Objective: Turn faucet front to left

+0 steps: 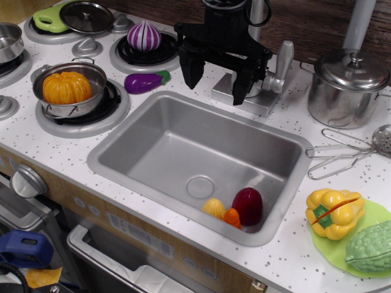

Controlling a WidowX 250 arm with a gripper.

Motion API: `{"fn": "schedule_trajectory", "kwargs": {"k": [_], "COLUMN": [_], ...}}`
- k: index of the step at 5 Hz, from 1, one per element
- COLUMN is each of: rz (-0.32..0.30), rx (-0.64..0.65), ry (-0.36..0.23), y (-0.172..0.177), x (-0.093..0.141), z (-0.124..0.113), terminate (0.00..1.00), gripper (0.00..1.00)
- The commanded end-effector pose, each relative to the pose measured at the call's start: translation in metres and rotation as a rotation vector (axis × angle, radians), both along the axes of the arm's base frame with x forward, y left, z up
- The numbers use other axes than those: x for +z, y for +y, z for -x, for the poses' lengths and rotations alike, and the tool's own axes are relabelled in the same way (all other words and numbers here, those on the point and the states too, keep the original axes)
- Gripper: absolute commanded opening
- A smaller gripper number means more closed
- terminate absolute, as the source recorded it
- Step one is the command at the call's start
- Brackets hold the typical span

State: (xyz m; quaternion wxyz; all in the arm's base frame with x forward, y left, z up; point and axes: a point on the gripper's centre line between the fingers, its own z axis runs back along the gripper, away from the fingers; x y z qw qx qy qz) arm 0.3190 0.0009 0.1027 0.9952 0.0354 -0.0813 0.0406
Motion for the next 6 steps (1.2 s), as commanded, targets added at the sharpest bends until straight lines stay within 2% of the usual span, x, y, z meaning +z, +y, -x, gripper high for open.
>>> {"fn": "schedule_trajectory", "kwargs": {"k": [1, 2, 4, 6], "rz": [0.000, -0.011, -0.089, -0.126], "rx": [0.000, -0.005, 0.008, -0.014], "ry": [0.000, -0.066, -0.187, -0.254], "y": [0.000, 0.010, 0.028, 0.034], "x": [0.000, 0.002, 0.007, 0.023], "z": [0.000, -0.008, -0.024, -0.036], "terminate": [0.00, 0.00, 0.00, 0.00], "gripper": [1.00, 1.00, 1.00, 1.00]}}
